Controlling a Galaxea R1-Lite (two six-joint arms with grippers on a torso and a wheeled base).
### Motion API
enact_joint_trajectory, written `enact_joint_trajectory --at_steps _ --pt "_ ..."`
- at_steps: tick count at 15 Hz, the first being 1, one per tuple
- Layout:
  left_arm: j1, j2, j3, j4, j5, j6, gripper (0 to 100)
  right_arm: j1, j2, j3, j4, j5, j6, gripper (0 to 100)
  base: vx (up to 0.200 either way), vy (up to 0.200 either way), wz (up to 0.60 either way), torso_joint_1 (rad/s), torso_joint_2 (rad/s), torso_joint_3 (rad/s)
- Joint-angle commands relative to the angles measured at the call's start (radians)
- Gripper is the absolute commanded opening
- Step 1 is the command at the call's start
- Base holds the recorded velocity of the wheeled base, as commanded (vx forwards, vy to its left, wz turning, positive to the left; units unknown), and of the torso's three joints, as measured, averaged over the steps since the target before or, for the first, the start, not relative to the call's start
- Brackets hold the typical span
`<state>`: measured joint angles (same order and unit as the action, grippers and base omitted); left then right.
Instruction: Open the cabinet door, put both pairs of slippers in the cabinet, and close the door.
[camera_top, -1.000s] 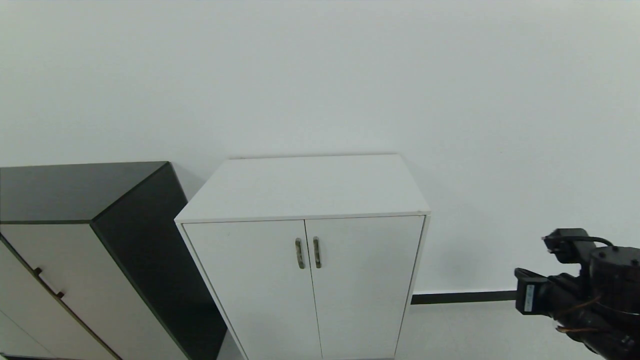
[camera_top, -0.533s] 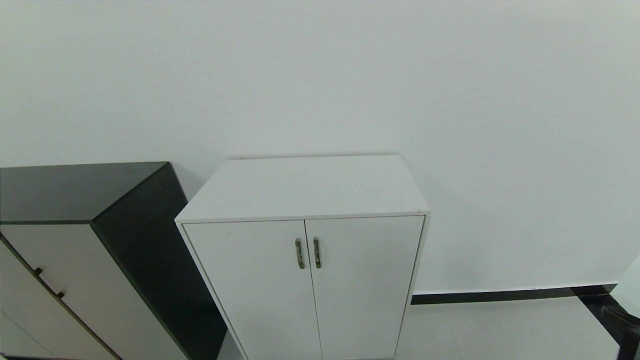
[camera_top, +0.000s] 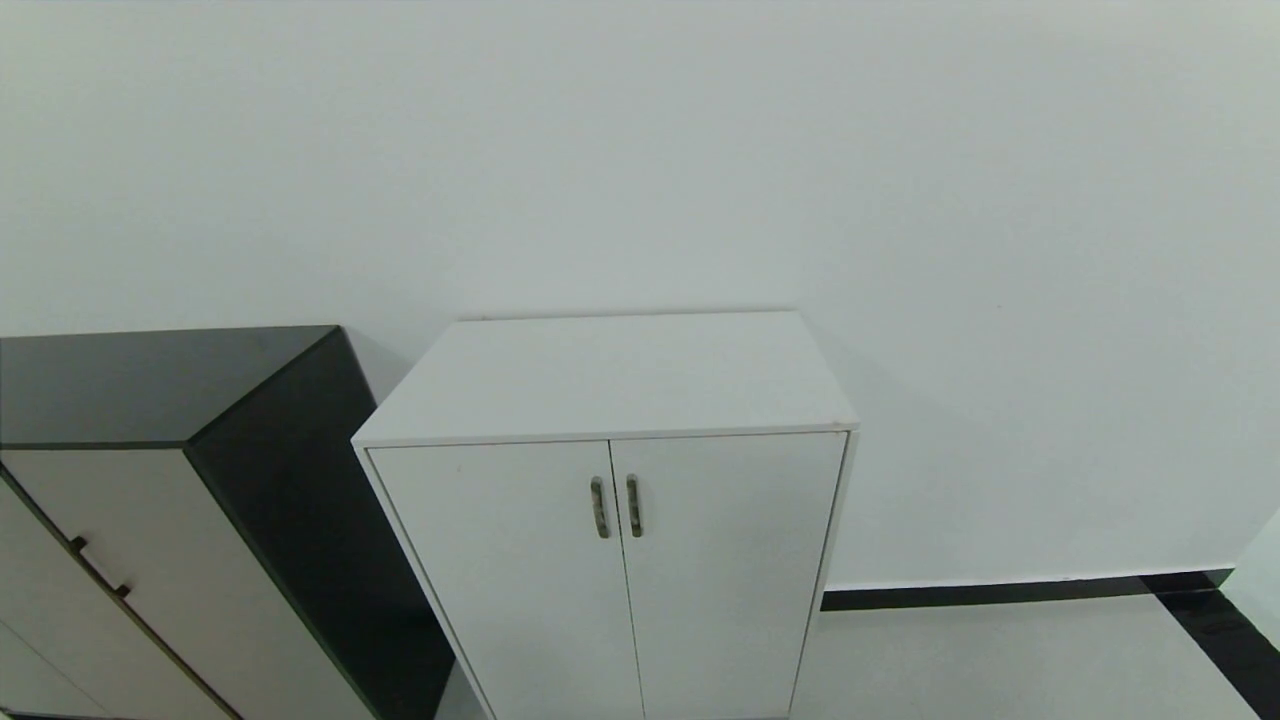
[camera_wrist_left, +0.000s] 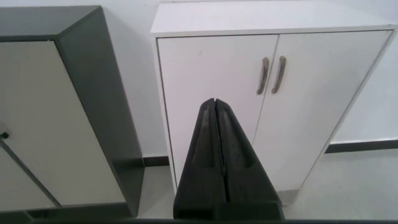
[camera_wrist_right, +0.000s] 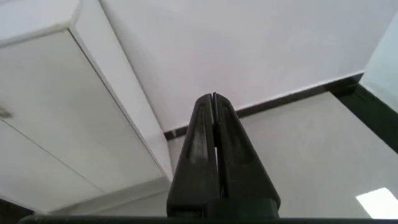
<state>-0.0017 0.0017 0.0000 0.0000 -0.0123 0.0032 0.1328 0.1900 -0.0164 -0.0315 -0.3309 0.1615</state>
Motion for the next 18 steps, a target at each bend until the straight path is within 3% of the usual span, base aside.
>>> enact_joint_trajectory --at_steps 1,5,9,18 --pt "0.000 0.001 0.000 0.000 0.000 0.000 0 -0.021 -0.093 0.010 0.001 0.039 0.003 0 0.000 0.000 0.00 0.000 0.00 0.000" --pt "0.000 0.000 0.000 0.000 0.000 0.000 0 -0.021 -0.092 0.012 0.036 0.296 -0.177 0 0.000 0.000 0.00 0.000 0.00 0.000" --pt "0.000 0.000 0.000 0.000 0.000 0.000 0 -0.140 -0.146 0.013 0.035 0.299 -0.194 0 0.000 0.000 0.00 0.000 0.00 0.000" --pt "0.000 0.000 0.000 0.000 0.000 0.001 0 -0.105 -0.132 0.015 0.035 0.355 -0.177 0 0.000 0.000 0.00 0.000 0.00 0.000"
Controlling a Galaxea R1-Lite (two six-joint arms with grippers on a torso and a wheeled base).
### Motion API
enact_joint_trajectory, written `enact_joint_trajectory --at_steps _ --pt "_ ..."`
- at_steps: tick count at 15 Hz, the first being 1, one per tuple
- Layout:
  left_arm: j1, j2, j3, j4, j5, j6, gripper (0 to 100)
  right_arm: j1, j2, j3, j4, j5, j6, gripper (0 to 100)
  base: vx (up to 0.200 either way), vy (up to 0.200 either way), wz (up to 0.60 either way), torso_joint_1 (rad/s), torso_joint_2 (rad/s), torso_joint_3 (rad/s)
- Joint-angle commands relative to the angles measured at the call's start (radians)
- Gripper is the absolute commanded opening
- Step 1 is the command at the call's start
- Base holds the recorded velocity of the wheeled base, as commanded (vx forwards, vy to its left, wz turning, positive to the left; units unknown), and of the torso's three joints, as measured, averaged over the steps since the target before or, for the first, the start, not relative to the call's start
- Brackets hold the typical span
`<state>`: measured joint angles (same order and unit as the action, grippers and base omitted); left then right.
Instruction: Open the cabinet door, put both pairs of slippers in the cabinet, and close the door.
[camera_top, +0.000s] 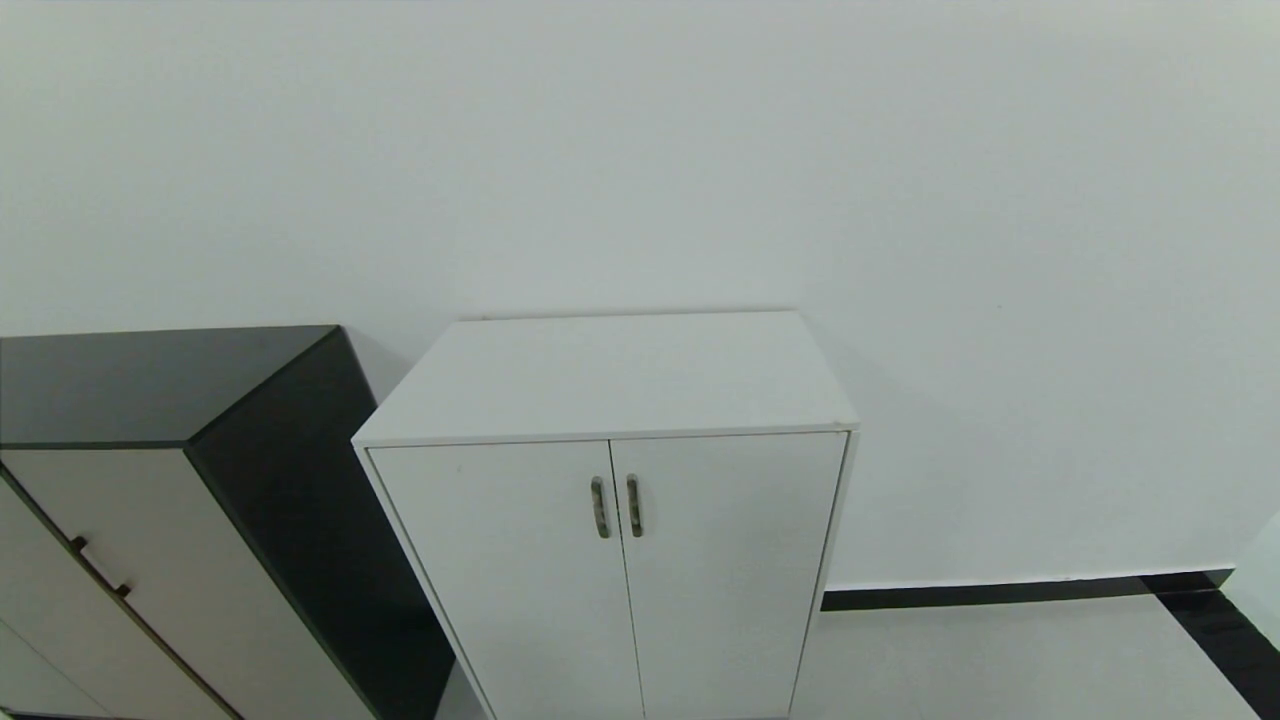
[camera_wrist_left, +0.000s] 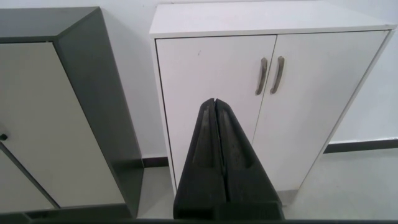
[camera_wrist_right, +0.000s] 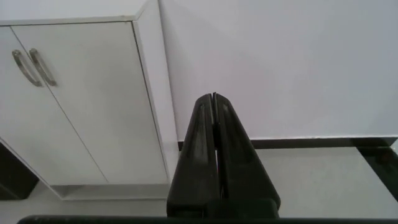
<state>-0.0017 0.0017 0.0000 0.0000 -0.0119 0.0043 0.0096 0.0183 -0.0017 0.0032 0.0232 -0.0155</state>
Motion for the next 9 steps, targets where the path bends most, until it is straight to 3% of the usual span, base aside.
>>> enact_joint_trajectory --at_steps 1,3,9 --pt "0.000 0.000 0.000 0.000 0.001 0.000 0 0.070 0.084 0.000 0.000 0.000 0.002 0 0.000 0.000 0.00 0.000 0.00 0.000" --pt "0.000 0.000 0.000 0.000 0.001 0.000 0 0.179 0.080 0.000 0.000 0.000 0.003 0 0.000 0.000 0.00 0.000 0.00 0.000" --pt "0.000 0.001 0.000 0.000 0.001 0.000 0 0.156 0.080 -0.001 0.000 -0.086 0.011 0 0.000 0.000 0.00 0.000 0.00 0.000"
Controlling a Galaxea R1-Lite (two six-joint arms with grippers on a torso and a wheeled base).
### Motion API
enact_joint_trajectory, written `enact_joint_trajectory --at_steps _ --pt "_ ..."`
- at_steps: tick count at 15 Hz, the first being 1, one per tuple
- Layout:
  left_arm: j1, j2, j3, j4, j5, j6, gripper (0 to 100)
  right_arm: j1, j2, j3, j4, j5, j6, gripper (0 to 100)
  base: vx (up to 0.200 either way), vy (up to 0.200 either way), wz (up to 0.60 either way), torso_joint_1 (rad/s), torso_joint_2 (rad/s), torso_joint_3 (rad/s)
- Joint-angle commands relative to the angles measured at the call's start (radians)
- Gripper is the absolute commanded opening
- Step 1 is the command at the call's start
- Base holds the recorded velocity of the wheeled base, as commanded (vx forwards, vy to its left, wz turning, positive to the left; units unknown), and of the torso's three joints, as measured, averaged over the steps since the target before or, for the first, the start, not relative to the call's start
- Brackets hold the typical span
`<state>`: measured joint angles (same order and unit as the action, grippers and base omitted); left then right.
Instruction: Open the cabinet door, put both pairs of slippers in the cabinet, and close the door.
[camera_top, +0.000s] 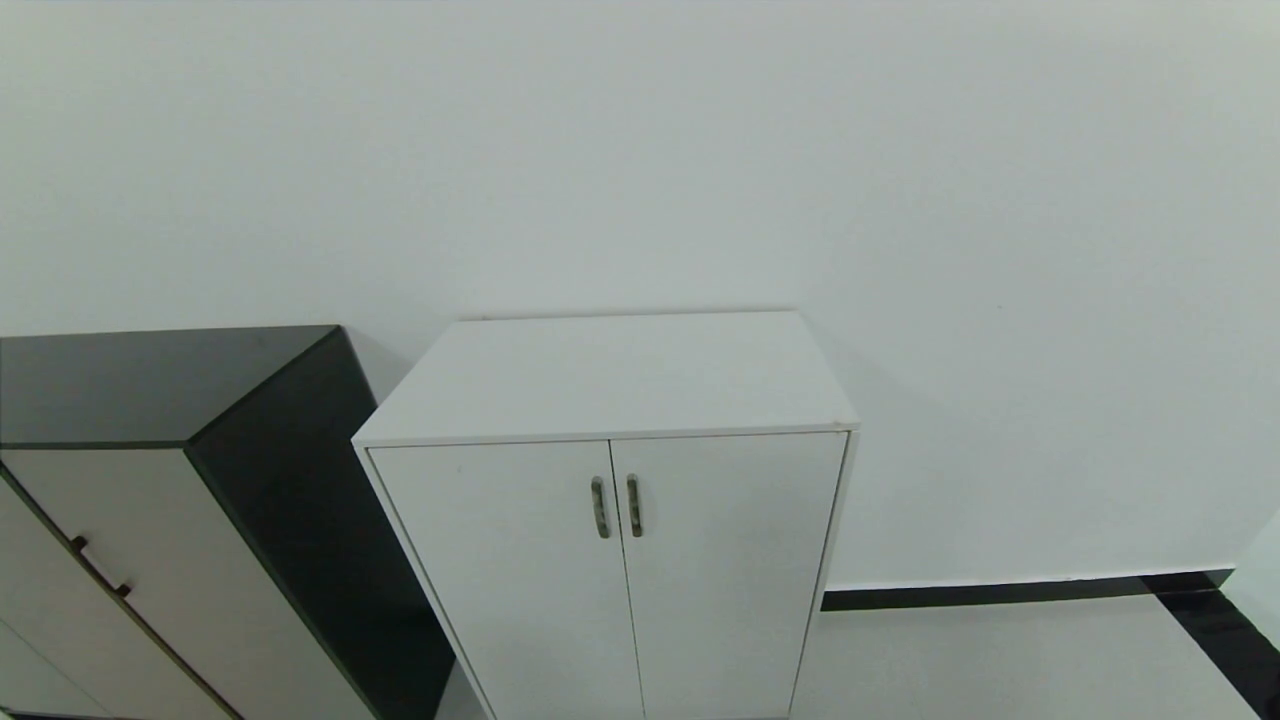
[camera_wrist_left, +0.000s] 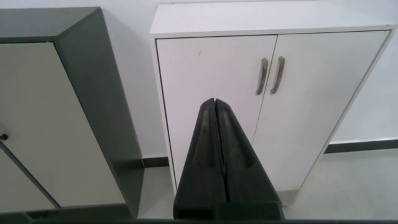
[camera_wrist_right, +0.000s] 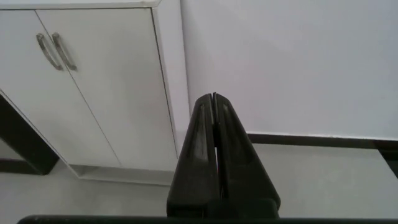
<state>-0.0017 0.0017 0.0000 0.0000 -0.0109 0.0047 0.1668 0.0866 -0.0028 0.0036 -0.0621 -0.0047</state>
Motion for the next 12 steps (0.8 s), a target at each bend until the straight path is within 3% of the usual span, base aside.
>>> enact_joint_trajectory --at_steps 1,2,4,12 --pt "0.000 0.000 0.000 0.000 -0.001 0.000 0 -0.072 0.018 0.000 0.001 -0.001 -0.005 0 0.000 0.000 0.00 0.000 0.00 0.000" --pt "0.000 0.000 0.000 0.000 0.000 0.000 0 -0.130 0.010 -0.002 0.001 0.002 -0.009 0 0.000 0.000 0.00 0.000 0.00 0.000" --pt "0.000 0.000 0.000 0.000 0.000 0.000 0 -0.165 -0.087 -0.002 0.003 0.004 -0.008 0 0.000 0.000 0.00 0.000 0.00 0.000" --pt "0.000 0.000 0.000 0.000 0.000 0.000 0 -0.167 -0.087 0.001 -0.001 0.007 -0.003 0 0.000 0.000 0.00 0.000 0.00 0.000"
